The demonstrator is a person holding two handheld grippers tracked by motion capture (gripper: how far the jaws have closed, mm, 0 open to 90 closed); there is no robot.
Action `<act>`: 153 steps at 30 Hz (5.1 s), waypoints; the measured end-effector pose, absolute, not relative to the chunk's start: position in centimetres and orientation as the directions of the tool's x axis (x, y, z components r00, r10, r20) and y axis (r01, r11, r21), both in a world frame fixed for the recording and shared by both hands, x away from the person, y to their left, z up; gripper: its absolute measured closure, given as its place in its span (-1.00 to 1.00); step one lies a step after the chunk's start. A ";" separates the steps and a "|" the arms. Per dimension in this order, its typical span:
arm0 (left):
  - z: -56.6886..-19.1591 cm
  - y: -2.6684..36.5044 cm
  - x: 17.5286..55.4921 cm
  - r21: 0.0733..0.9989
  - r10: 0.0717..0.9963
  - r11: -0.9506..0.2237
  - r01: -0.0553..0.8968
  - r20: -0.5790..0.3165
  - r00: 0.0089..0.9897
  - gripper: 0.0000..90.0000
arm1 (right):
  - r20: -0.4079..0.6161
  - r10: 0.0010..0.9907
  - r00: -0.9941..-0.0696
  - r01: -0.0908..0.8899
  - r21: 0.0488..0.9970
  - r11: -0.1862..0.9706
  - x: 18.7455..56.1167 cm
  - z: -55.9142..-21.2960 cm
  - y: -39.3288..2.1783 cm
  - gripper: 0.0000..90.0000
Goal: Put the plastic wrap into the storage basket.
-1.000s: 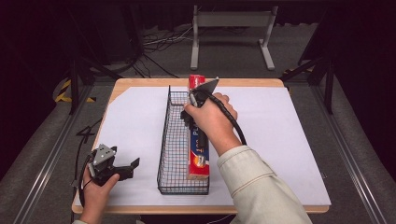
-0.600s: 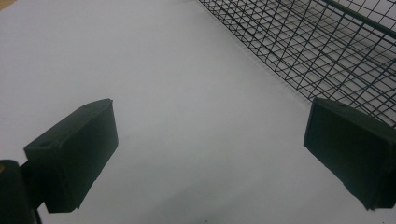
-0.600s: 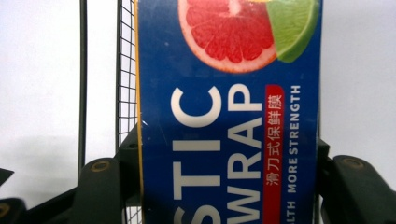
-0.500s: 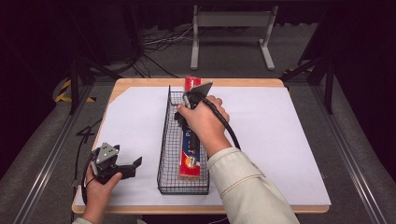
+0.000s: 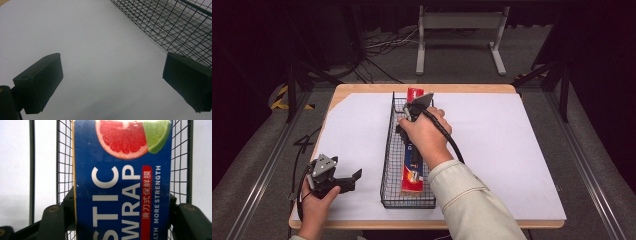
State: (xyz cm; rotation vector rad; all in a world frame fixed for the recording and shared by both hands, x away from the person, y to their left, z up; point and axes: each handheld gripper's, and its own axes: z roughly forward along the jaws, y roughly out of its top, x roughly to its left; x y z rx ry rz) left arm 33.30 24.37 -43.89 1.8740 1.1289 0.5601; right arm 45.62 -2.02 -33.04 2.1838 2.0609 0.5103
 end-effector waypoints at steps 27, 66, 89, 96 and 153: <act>-44.0 24.4 33.2 0.841 0.870 -0.231 0.490 -0.047 0.492 -0.92 | 0.103 0.994 0.028 0.964 0.260 -0.054 46.0 -36.4 -1.2 -0.12; -44.2 24.5 33.2 0.836 0.868 -0.237 0.495 -0.047 0.495 -0.92 | 0.074 0.997 0.025 0.964 0.261 -0.044 46.3 -38.9 -1.0 -0.15; -44.2 24.4 33.2 0.835 0.866 -0.239 0.496 -0.048 0.498 -0.92 | 0.065 0.998 0.023 0.967 0.250 -0.039 46.4 -39.5 -1.2 -0.16; -44.3 24.3 33.2 0.834 0.865 -0.240 0.497 -0.048 0.499 -0.92 | 0.073 0.997 -0.006 0.960 0.280 -0.015 46.4 -38.5 -1.4 -0.36; -44.8 25.0 33.5 0.824 0.881 -0.232 0.517 -0.047 0.471 -0.92 | 0.127 0.965 -0.230 0.875 0.461 0.148 44.2 -28.5 -11.4 -0.62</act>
